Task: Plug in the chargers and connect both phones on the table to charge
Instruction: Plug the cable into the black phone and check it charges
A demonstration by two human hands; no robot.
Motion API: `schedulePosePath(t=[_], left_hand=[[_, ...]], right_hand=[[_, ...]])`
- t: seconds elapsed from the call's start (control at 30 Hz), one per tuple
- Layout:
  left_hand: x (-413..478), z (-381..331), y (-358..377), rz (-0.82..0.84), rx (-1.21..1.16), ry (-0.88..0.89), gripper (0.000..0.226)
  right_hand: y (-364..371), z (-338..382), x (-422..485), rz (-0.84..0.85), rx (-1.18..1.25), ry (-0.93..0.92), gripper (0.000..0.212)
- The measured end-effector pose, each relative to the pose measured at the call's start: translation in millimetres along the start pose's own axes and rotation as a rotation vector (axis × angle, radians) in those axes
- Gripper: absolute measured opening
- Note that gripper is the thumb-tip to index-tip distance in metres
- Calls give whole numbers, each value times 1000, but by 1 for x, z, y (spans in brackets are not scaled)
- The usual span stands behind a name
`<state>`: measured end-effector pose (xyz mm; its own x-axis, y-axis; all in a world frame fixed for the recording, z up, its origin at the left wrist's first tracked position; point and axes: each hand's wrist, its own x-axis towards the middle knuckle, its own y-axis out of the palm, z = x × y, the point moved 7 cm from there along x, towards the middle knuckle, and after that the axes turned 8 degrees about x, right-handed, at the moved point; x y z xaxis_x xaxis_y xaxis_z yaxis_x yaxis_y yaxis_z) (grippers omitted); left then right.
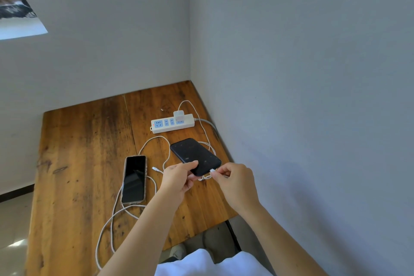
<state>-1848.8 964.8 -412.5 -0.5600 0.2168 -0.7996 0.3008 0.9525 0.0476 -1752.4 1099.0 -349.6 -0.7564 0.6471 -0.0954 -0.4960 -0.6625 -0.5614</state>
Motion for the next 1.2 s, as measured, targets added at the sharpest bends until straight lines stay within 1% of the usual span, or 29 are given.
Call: schedulePosePath(t=[0.13, 0.27, 0.4, 0.47, 0.57, 0.67, 0.9, 1.07, 1.2], left_hand=[[-2, -7, 3, 14, 7, 19, 22], [-4, -14, 5, -10, 47, 60, 17], [-7, -12, 10, 72, -24, 85, 20], [-9, -12, 9, 104, -49, 110, 20], [-9, -13, 7, 137, -30, 159, 25], [-10, -10, 8, 169, -19, 197, 26], [-8, -5, 5, 241, -96, 189, 13], [-9, -5, 6, 299, -112, 196, 16], [-10, -2, 3, 285, -148, 169, 20]], right_hand=[[-4, 7, 1, -46, 3, -45, 13], [-3, 5, 5, -14, 20, -33, 14], [-6, -2, 7, 2, 121, -7, 13], [-5, -5, 7, 45, 158, 8, 13], [2, -10, 4, 167, 229, 48, 9], [9, -16, 2, 226, 245, 87, 13], [13, -20, -2, 227, 232, 91, 9], [14, -20, -3, 227, 234, 85, 11], [16, -22, -4, 230, 226, 88, 13]])
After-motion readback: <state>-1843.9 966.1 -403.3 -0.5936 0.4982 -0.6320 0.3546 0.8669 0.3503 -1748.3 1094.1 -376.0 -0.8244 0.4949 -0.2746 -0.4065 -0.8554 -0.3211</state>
